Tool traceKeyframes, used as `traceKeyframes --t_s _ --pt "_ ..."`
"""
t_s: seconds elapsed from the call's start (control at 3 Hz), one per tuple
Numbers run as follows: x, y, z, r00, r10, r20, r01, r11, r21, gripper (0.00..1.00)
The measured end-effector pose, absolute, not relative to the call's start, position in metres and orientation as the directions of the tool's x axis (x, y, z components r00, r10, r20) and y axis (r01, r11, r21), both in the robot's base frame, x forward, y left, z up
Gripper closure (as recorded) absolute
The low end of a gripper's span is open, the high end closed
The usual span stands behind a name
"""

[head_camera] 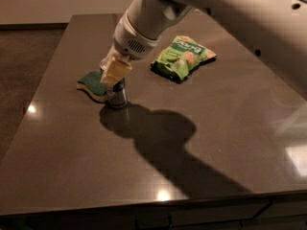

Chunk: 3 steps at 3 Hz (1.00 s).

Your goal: Move redbull can near sponge

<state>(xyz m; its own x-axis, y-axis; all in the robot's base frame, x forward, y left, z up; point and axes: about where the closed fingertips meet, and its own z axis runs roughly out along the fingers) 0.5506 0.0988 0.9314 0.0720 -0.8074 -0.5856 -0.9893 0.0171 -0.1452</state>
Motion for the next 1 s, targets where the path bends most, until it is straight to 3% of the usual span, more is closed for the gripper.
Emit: traceKeyframes --t_s 0.67,1.0 --pt "0.5482 0.1013 0.9318 0.075 -0.807 -0.586 -0.989 0.012 -0.145 0.0" --pt "0.5482 0.1013 0.9318 0.075 -0.807 -0.586 -0.989 0.012 -0.145 0.0"
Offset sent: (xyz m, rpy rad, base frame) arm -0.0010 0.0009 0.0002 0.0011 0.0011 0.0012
